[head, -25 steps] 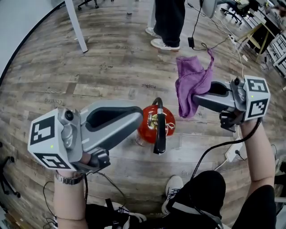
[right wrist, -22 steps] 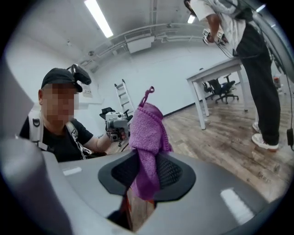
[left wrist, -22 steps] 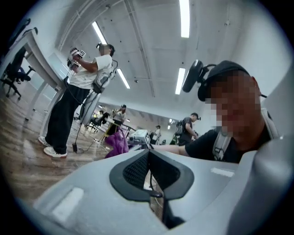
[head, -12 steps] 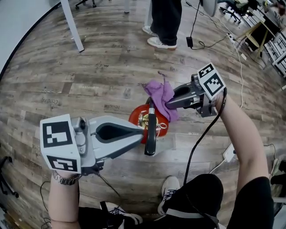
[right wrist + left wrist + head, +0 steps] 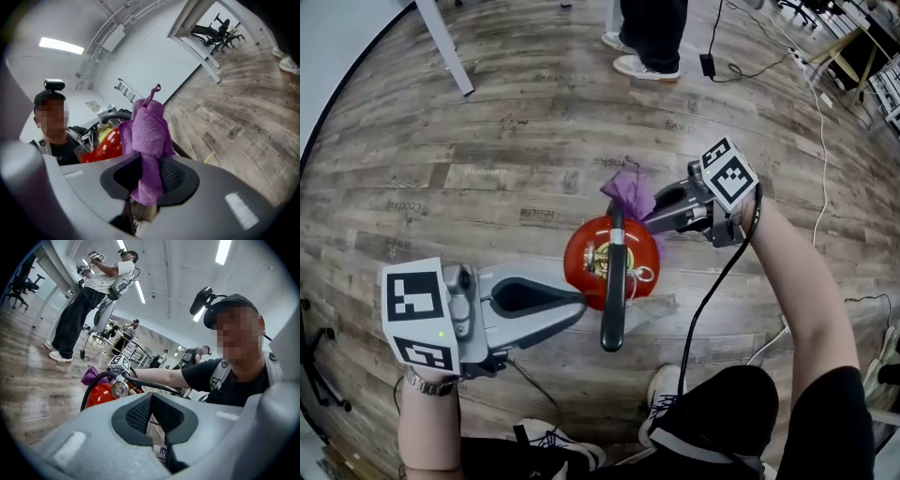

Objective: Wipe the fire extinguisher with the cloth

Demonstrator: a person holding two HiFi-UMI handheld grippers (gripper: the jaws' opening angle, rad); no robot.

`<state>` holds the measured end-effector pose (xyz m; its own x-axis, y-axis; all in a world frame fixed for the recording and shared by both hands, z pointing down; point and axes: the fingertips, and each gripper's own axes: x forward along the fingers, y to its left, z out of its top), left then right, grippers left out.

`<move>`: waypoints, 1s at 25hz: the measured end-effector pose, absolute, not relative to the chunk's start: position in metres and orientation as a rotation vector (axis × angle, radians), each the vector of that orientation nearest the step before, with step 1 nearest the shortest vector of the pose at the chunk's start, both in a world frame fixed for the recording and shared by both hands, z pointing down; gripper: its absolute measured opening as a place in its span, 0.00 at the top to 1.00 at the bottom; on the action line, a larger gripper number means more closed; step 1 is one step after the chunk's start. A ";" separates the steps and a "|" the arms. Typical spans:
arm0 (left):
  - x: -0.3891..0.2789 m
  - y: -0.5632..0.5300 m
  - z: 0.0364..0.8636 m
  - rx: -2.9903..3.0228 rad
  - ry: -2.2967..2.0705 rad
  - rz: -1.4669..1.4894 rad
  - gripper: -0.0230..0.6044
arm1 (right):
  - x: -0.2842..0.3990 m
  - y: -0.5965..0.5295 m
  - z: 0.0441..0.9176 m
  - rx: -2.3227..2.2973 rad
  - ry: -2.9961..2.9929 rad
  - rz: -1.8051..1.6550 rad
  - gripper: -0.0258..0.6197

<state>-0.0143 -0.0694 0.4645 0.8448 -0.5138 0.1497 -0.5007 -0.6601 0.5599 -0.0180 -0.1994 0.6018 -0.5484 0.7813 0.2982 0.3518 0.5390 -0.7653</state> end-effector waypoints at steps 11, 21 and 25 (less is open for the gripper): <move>-0.044 -0.063 0.506 2.234 -0.807 -0.016 0.97 | -0.016 -0.188 0.789 -0.703 -1.943 0.957 0.82; -0.048 -0.057 0.534 2.131 -0.836 0.001 0.97 | -0.008 -0.190 0.885 -0.475 -1.896 0.974 0.81; -0.046 -0.057 0.537 2.152 -0.831 0.002 0.97 | -0.008 -0.193 0.849 -0.510 -1.984 0.998 0.81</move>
<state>-0.0461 -0.0575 0.5370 0.7832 -0.5609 0.2681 -0.5622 -0.4548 0.6907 -0.0078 -0.1931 0.8490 -0.5675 0.6545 0.4995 -0.0110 0.6006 -0.7995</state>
